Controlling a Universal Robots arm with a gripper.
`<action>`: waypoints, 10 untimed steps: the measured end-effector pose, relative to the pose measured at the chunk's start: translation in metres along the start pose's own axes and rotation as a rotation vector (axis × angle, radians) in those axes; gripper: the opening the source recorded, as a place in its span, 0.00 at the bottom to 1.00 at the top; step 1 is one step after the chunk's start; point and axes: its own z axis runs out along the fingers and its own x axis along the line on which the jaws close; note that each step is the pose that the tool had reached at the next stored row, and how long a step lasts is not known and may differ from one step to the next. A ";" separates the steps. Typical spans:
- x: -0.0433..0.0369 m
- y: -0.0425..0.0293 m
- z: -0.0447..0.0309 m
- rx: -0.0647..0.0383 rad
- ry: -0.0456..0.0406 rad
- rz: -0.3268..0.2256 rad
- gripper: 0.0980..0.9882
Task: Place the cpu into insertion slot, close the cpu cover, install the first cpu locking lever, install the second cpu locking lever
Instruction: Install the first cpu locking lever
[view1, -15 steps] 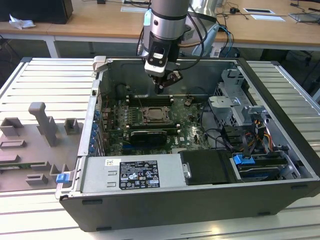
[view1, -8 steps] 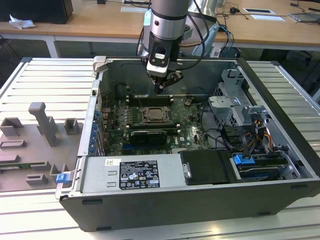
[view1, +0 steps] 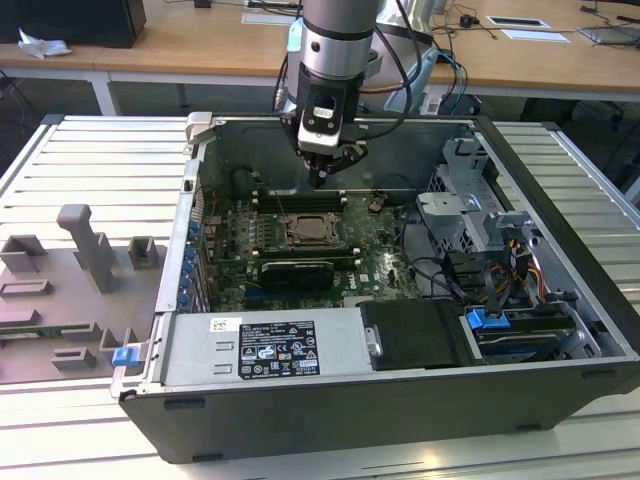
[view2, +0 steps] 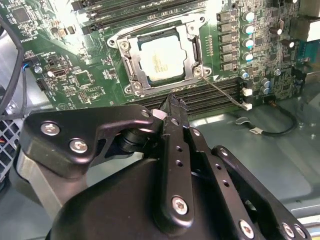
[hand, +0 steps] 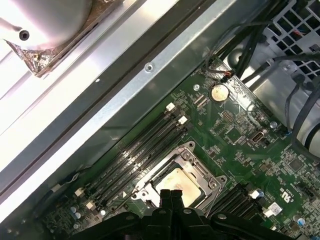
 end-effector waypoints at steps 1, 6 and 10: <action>0.0000 0.0000 0.0000 0.000 0.0001 -0.005 0.01; 0.0000 0.0000 0.0000 0.003 0.0009 -0.036 0.01; 0.0000 0.0000 0.0000 0.004 0.0016 -0.059 0.01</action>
